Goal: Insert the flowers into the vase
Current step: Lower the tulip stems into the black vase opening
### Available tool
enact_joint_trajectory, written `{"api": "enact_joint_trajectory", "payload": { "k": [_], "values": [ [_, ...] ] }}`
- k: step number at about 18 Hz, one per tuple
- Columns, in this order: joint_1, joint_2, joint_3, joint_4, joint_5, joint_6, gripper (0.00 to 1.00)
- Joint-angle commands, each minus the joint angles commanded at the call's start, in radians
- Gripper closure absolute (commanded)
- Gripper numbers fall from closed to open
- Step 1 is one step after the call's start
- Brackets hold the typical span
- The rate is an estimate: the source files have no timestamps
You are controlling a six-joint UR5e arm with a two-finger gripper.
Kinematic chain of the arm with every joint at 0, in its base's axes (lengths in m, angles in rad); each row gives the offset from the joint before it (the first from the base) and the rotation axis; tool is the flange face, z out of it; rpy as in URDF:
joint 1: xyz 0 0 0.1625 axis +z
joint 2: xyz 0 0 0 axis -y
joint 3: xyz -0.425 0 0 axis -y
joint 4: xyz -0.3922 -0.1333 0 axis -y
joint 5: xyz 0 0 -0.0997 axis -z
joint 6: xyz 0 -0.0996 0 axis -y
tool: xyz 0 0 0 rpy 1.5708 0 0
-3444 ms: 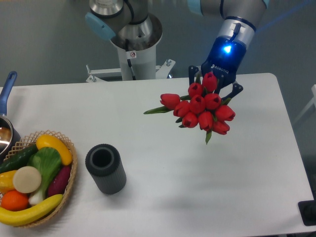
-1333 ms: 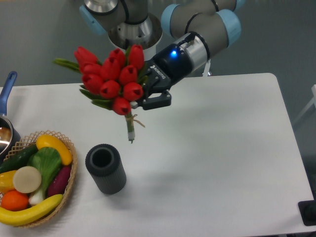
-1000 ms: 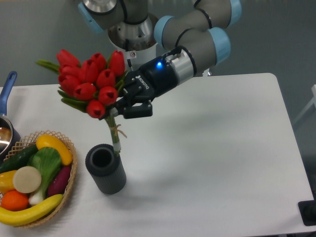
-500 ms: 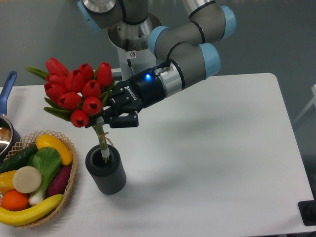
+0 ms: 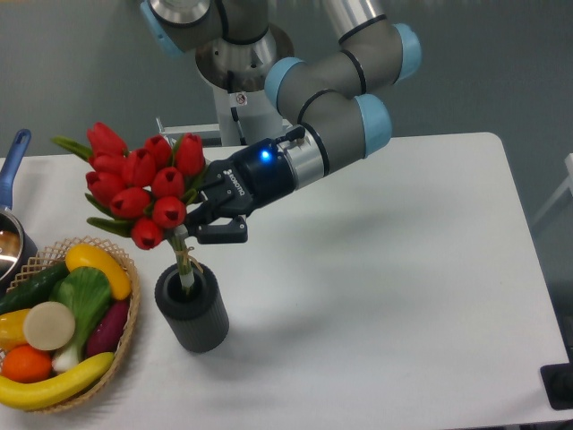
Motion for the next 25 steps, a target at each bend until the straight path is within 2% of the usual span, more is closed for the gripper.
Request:
{"api": "enact_joint_trajectory", "payload": {
  "k": [8,25],
  "values": [
    [-0.017,-0.052,-0.022,0.002,0.003,0.003,0.65],
    [-0.028,-0.138,-0.051,0.005,0.009,0.101,0.65]
  ]
}}
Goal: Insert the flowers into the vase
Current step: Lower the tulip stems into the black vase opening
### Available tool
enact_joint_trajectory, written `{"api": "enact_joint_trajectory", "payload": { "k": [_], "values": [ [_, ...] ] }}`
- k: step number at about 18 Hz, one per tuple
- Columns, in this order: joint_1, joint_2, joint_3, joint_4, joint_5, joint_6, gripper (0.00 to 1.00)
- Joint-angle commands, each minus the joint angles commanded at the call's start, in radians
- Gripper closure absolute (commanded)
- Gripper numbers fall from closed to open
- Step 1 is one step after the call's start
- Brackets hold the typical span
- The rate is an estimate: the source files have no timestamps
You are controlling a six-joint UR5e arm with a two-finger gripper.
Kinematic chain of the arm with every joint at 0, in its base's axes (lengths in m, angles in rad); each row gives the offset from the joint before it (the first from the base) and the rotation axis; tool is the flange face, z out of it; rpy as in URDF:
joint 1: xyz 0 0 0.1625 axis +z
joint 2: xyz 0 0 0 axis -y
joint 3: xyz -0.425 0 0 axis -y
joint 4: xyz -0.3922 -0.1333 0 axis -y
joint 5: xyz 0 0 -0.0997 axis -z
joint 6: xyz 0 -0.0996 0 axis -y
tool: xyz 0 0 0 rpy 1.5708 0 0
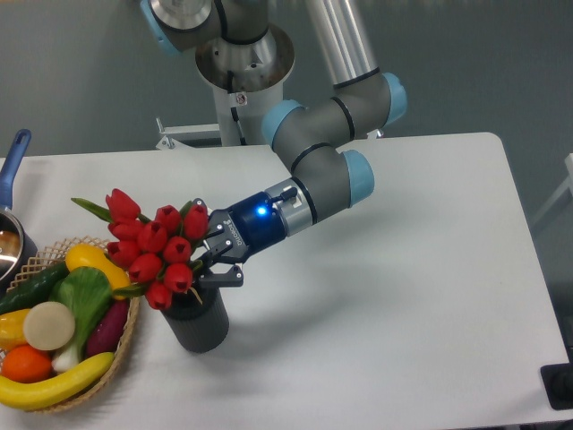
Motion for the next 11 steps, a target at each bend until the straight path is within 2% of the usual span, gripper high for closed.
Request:
{"api": "enact_joint_trajectory", "payload": {
  "k": [9,11],
  "values": [
    [0.0,-0.035,-0.006,0.0,0.003,0.049,0.62],
    [0.0,-0.035,-0.009,0.0,0.003,0.051,0.57]
  ]
}}
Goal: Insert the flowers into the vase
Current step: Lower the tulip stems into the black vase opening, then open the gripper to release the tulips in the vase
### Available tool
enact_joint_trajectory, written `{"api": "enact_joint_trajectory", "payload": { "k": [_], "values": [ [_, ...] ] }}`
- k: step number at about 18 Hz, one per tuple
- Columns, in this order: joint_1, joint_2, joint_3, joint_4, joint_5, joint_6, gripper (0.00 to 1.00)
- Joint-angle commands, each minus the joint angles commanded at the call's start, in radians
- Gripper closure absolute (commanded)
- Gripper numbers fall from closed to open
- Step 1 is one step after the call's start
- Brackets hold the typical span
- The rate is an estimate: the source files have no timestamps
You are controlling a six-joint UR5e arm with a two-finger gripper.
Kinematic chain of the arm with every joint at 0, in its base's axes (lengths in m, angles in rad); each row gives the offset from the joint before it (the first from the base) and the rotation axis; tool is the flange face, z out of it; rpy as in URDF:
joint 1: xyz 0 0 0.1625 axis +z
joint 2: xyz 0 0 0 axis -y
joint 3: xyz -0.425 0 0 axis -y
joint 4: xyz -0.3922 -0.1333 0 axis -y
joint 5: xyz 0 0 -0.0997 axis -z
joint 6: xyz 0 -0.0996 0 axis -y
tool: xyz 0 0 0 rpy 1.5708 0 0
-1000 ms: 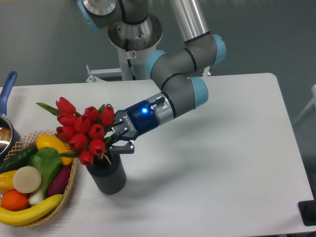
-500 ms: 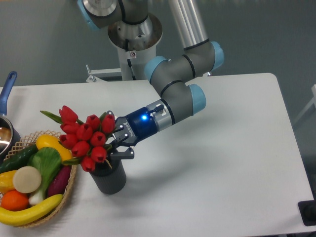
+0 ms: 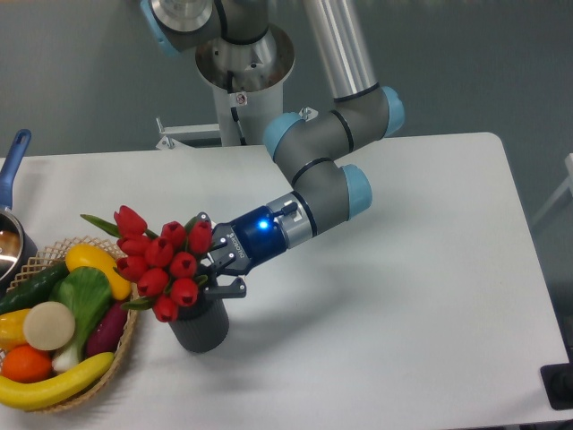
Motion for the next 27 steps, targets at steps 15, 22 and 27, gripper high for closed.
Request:
{"api": "enact_joint_trajectory", "payload": {
  "k": [15,22,27],
  "values": [
    [0.006,0.0,0.0,0.0,0.0,0.025,0.0],
    [0.011,0.02,-0.002,0.0,0.106,0.025,0.0],
    [0.028,0.041,-0.003,0.0,0.182,0.017,0.0]
  ]
}}
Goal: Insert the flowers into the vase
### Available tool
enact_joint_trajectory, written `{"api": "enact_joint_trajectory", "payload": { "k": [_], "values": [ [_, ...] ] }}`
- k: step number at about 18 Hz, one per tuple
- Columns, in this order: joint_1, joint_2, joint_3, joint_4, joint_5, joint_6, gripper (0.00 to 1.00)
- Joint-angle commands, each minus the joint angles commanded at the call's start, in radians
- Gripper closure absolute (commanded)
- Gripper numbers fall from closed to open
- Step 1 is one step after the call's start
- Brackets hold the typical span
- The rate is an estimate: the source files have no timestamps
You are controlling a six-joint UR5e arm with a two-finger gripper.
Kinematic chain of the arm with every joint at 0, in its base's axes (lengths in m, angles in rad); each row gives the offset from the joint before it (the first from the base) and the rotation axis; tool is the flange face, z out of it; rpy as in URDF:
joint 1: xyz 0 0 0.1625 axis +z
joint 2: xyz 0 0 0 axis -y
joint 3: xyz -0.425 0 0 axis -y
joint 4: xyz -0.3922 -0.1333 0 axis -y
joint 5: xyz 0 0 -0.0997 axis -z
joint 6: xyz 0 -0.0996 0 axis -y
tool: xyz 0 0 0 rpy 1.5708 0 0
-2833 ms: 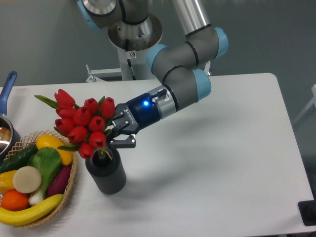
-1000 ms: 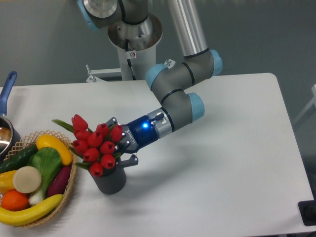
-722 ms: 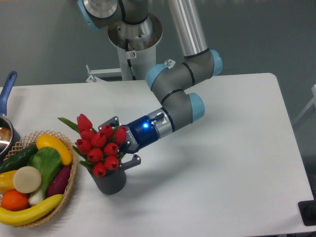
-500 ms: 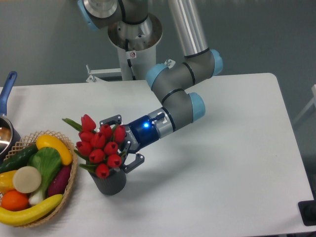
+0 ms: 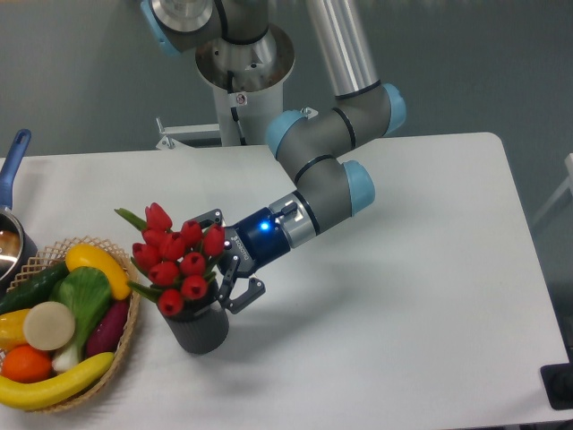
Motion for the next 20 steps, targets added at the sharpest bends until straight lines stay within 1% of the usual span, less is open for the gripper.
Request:
{"api": "enact_joint_trajectory", "payload": {
  "k": [4,6,8,9,11,12,15,17,20],
  "values": [
    [0.049,0.049,-0.026,-0.002,0.015,0.001,0.0],
    [0.069,0.066,-0.043,-0.002,0.055,0.003,0.0],
    [0.087,0.098,-0.07,-0.002,0.101,0.003,0.0],
    [0.091,0.112,-0.09,0.002,0.112,0.009,0.0],
    [0.103,0.139,-0.107,-0.002,0.127,0.008,0.0],
    [0.103,0.149,-0.116,-0.002,0.155,0.008,0.0],
    [0.123,0.187,-0.118,-0.003,0.251,0.002,0.0],
    [0.149,0.225,-0.117,-0.003,0.278,0.0,0.0],
    [0.233,0.291,-0.101,-0.002,0.337,0.002,0.0]
  ]
}}
